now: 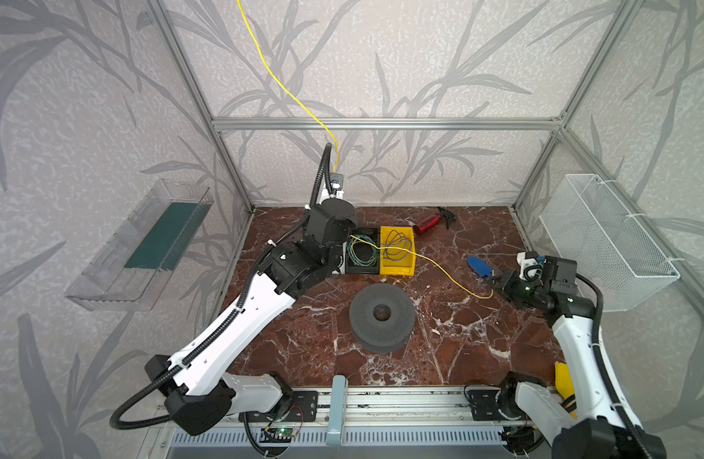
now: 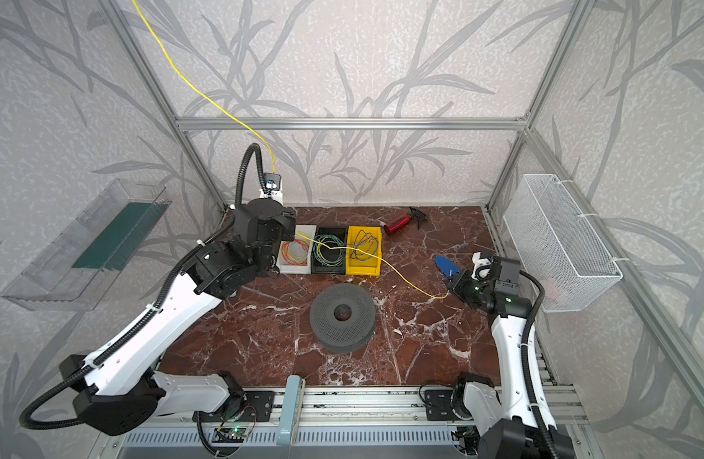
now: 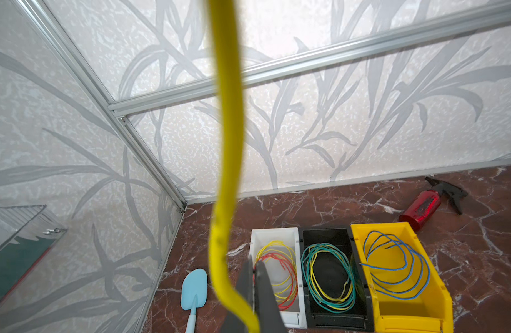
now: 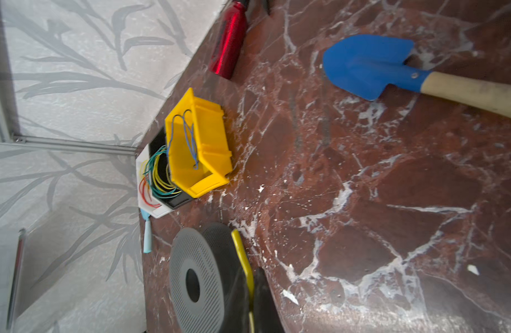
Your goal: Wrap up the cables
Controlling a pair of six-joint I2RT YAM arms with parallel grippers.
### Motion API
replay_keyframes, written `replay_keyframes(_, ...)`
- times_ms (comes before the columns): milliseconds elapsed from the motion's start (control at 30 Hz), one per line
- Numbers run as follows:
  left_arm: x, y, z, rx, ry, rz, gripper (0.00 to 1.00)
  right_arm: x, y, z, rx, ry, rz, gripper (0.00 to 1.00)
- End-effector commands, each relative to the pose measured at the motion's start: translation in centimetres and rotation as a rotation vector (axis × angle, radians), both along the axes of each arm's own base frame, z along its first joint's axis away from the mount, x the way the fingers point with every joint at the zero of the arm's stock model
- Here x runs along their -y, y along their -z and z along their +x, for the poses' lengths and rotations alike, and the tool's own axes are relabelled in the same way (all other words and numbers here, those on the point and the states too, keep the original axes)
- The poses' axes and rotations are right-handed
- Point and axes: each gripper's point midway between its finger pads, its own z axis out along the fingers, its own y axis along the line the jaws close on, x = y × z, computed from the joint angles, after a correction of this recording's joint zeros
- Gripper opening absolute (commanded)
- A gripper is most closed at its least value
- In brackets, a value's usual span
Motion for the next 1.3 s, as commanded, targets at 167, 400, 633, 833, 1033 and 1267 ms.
replay_keyframes(167,-4.1,-4.9,-1.6,0.03,0.06,-0.285,0.0,5.2,7.2,-0.2,-0.142,0.158,-0.16,0.0)
replay_keyframes(400,-3.9,-6.2,-3.0,0.006,0.183,-0.519,0.0,7.5,6.8,1.2,-0.096,0.278,-0.181,0.0)
replay_keyframes(633,-4.2,-6.3,-3.6,-0.007,0.228,-0.668,0.0,10.1,7.1,3.4,-0.095,0.333,-0.152,0.0)
replay_keyframes(833,-1.1,-0.4,-0.8,-0.149,0.243,-0.766,0.0,7.7,7.3,7.7,-0.084,0.173,-0.044,0.0)
replay_keyframes(1033,-2.0,3.9,0.5,-0.084,0.045,-0.813,0.0,4.3,4.3,10.2,-0.018,0.029,-0.096,0.59)
replay_keyframes(1267,0.1,4.4,2.1,0.008,-0.039,-0.778,0.0,1.7,-0.7,9.1,0.095,-0.063,-0.12,0.72)
